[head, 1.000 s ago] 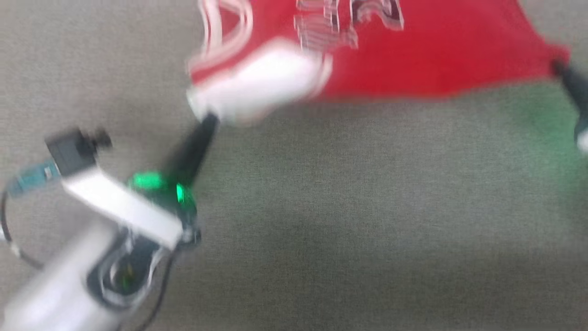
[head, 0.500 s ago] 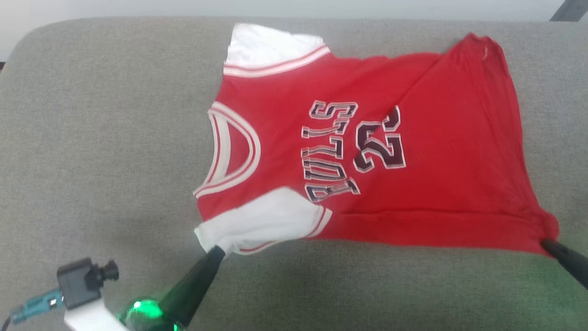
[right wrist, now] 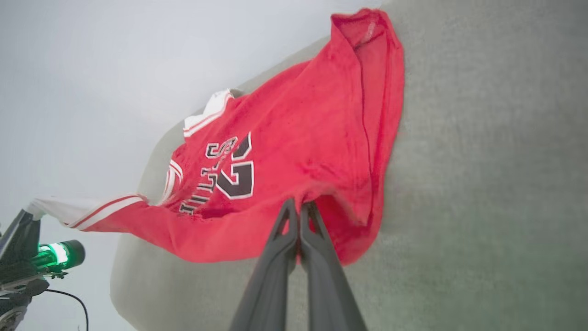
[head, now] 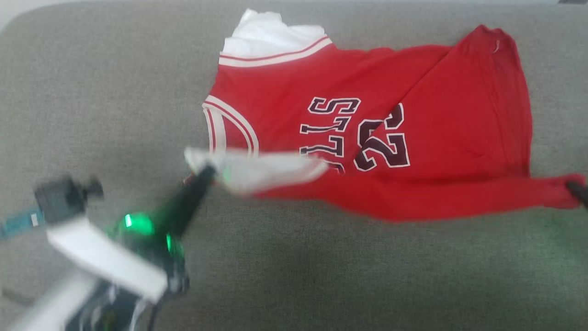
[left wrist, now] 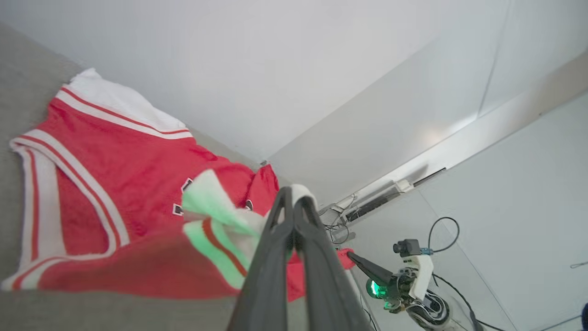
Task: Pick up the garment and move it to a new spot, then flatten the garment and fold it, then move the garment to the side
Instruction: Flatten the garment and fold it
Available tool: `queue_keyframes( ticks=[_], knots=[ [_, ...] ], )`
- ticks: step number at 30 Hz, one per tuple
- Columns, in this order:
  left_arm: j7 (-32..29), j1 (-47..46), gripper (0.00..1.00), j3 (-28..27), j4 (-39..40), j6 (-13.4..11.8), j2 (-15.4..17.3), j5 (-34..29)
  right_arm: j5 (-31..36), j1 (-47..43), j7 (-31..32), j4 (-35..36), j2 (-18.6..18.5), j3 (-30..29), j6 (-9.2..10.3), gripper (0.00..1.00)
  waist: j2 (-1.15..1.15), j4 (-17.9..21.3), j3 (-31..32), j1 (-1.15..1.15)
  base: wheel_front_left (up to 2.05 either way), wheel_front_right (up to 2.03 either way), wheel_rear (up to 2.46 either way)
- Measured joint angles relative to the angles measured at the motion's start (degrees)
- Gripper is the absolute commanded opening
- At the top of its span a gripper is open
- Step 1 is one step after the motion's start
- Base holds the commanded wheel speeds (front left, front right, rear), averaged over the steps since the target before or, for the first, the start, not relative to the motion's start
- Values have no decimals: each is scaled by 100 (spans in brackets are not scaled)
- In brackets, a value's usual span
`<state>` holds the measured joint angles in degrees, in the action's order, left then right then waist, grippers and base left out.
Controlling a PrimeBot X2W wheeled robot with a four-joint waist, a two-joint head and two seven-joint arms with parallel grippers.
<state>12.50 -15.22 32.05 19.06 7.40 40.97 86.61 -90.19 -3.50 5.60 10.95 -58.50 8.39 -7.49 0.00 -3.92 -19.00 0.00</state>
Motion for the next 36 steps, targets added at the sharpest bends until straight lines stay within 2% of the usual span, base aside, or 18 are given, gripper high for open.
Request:
queue_keyframes(
  ticks=[8,16,21,22,23,24,25,26,27,31,33,36],
  knots=[
    [-446,-1510,0,-182,-1482,0,-546,426,364,2003,417,-1358,712,572,0,0,0,36,-323,0,0,0,0],
    [-661,-1964,0,-45,-2746,0,-853,319,1060,3307,792,-2590,1550,1060,0,0,0,141,-666,0,0,0,0],
    [-636,-2054,0,94,-3364,0,-892,142,1510,3682,913,-2984,1830,1257,0,0,0,192,-827,0,0,0,0],
    [-570,-2080,17,126,-3477,1,-904,67,1562,3718,912,-3016,1876,1270,0,0,0,199,-839,0,0,0,0],
    [-528,-2131,40,171,-3552,0,-909,-25,1629,3755,907,-3037,1907,1278,0,0,0,205,-838,0,0,0,0],
    [-500,-2173,50,220,-3585,1,-902,-103,1715,3782,857,-3039,1926,1279,0,23,0,208,-828,0,0,0,0],
    [-478,-2206,87,312,-3624,1,-873,-205,1778,3796,777,-3034,1942,1260,0,42,0,207,-805,0,0,0,0],
    [-476,-2214,100,401,-3661,0,-825,-285,1815,3800,734,-3015,1960,1260,0,69,0,205,-770,0,0,0,0],
    [-477,-2214,100,476,-3660,0,-761,-330,1840,3799,684,-2974,1986,1263,0,100,0,203,-729,0,0,0,0],
    [-454,-2354,100,694,-3582,1,-372,-615,1920,3726,424,-2920,1965,1170,0,100,0,173,-514,0,0,0,0],
    [-500,-2505,100,869,-3571,1,-102,-1007,1931,3647,288,-2871,1898,1095,0,100,0,142,-388,0,0,0,0],
    [-809,-2690,100,1000,-3557,-55,215,-1235,1995,3556,112,-2776,1806,967,-1,100,0,89,-217,0,0,0,0]
  ],
)
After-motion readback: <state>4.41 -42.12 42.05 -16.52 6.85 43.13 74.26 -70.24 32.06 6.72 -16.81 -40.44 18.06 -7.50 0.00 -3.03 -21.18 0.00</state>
